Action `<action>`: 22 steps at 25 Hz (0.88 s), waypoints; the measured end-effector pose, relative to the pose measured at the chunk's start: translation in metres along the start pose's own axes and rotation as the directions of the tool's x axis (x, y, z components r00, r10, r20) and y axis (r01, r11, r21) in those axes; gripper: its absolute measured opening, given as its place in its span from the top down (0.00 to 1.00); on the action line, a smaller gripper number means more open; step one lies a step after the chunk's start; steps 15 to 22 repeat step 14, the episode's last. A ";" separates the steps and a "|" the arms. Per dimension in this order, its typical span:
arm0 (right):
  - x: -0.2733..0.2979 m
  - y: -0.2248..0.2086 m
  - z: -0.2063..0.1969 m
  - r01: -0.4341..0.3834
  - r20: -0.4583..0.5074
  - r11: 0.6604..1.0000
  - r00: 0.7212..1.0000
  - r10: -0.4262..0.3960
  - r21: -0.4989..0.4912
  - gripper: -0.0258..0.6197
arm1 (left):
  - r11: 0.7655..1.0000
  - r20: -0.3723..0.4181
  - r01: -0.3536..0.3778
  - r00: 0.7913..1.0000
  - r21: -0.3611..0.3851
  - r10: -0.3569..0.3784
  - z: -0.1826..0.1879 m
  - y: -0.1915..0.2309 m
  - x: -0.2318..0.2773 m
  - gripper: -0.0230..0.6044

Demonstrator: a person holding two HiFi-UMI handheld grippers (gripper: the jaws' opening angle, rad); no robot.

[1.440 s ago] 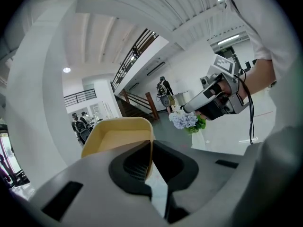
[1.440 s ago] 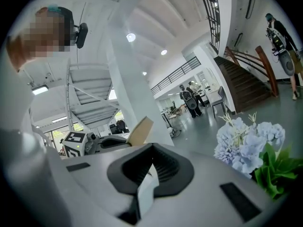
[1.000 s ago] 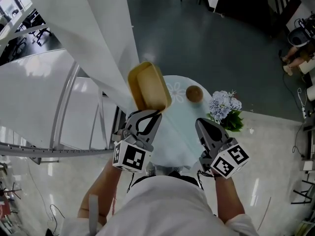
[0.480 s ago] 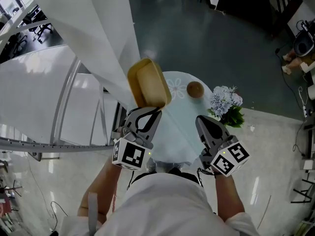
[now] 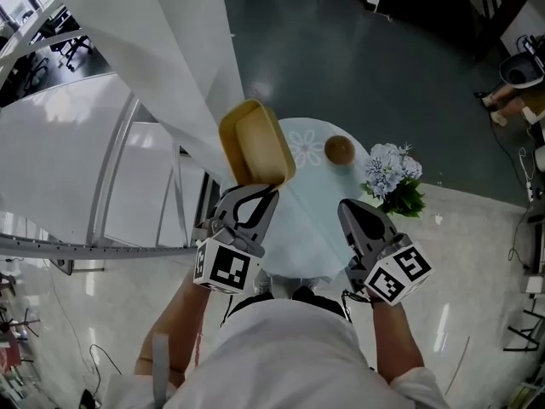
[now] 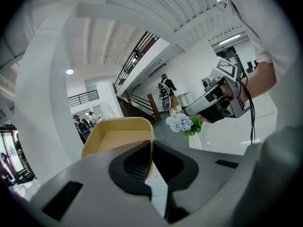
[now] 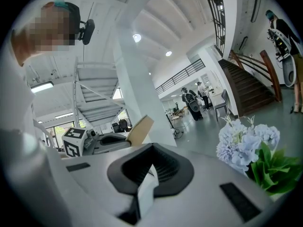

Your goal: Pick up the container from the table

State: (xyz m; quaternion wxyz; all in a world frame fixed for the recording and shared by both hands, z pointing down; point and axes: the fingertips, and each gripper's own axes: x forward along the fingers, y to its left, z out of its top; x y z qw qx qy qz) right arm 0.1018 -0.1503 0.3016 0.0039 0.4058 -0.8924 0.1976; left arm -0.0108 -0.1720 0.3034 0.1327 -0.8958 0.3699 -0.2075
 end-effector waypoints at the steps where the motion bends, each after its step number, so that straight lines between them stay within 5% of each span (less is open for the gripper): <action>1: 0.000 0.000 0.000 0.000 -0.001 1.000 1.000 0.000 0.000 0.93 | 1.000 -0.001 0.000 1.000 -0.001 0.000 0.000 -0.001 0.000 0.91; 22: 0.001 -0.004 0.001 -0.011 -0.008 1.000 1.000 0.011 -0.006 0.93 | 1.000 -0.006 0.001 1.000 0.010 -0.001 0.002 -0.001 0.004 0.91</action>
